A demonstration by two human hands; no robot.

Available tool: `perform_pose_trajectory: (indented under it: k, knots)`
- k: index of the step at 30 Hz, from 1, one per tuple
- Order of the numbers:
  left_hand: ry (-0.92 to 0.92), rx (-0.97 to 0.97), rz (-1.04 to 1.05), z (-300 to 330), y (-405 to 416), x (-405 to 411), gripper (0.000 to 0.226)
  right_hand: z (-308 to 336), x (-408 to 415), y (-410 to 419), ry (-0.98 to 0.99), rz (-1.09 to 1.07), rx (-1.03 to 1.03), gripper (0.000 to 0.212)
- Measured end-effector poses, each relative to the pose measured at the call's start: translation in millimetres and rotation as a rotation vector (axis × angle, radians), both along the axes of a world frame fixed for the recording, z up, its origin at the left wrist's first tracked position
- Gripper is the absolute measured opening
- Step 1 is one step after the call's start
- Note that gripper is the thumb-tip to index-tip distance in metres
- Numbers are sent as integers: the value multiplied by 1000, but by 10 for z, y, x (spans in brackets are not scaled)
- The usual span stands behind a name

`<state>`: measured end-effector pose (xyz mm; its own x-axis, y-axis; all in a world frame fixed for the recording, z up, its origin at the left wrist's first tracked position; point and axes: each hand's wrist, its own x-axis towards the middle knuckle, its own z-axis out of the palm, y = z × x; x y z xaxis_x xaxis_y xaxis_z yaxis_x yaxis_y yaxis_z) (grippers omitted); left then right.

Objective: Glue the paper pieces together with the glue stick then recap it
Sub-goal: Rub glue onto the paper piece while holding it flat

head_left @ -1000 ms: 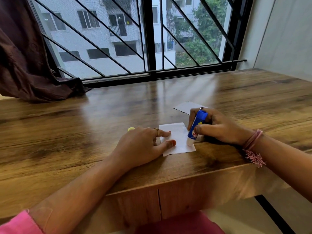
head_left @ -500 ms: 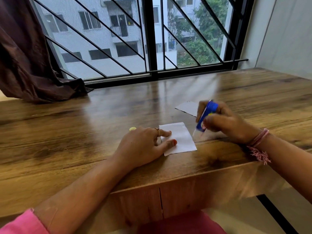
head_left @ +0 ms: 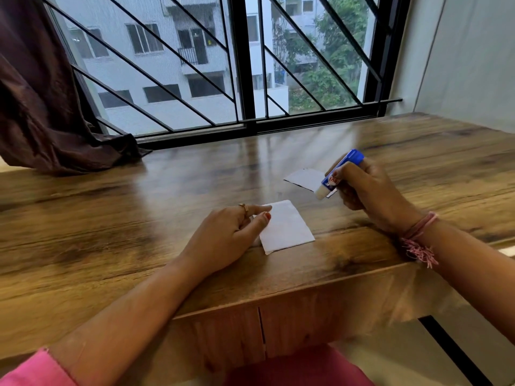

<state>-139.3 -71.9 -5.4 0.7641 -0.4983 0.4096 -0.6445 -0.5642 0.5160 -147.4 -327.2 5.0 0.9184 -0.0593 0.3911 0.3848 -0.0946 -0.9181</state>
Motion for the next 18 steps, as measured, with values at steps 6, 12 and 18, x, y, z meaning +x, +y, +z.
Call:
perform_pose_trajectory:
  k: [6,12,18]
  knots:
    - [-111,-38,-36,58,46,-31,22,-1,-28,26,86,-3,-51,14]
    - [-241,333,-151,54,97,-31,40,12,-42,29,107,-11,-64,17]
    - [-224,410,-170,55,70,-65,57,6,-59,25,121,-18,-45,13]
